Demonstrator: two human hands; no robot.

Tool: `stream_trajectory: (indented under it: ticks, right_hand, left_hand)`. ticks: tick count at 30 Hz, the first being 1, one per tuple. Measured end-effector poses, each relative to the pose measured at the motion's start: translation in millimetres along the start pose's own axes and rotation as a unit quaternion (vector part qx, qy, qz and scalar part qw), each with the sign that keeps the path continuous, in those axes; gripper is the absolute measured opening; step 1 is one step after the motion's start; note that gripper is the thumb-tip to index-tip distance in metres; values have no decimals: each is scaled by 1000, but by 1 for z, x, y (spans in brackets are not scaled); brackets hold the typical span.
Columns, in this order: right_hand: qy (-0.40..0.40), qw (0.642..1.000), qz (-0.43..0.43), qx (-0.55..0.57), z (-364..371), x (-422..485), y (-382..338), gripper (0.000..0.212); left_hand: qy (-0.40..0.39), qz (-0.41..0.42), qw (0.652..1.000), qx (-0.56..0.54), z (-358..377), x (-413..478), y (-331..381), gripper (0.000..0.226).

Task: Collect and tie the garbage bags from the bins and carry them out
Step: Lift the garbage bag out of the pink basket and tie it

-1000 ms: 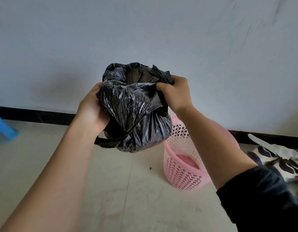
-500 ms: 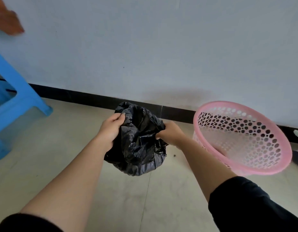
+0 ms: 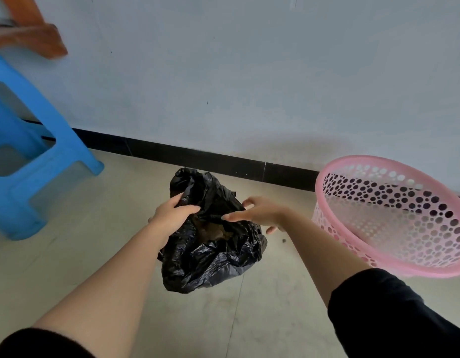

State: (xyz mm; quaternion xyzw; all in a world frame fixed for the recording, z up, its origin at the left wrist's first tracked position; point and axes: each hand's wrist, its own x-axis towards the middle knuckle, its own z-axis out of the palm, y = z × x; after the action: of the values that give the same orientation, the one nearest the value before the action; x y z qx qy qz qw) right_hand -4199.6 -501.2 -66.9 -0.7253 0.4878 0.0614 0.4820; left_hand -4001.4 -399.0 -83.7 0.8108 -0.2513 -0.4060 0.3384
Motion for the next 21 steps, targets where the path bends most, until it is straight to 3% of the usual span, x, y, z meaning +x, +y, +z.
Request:
stream_trajectory:
  ticks: [4,6,9,11,13,17,21]
  right_hand:
    - [-1,999,-20,-40,18,7,-12,109]
    - [-1,992,-35,-118,28,8,-17,103]
    - [11,984,-55,-170,37,11,-21,47]
    - [38,987,-51,-149,37,12,-21,18]
    - [61,992,-41,-107,34,12,-20,23]
    - [155,987,-22,-36,19,8,-10,33]
    - [287,948,-37,135,-2,1,-9,21]
  left_hand:
    - [-45,-27,998,44,-11,-14,1,76]
    - [-18,-80,995,65,-20,-14,-4,75]
    - [-35,-178,979,93,-29,-20,-12,58]
    - [-59,-193,973,111,-29,-23,-18,40]
    - [-32,-160,980,110,-25,-21,-23,30]
    - [62,-57,995,55,-13,-13,-20,44]
    - [118,29,993,-1,5,-15,1,47]
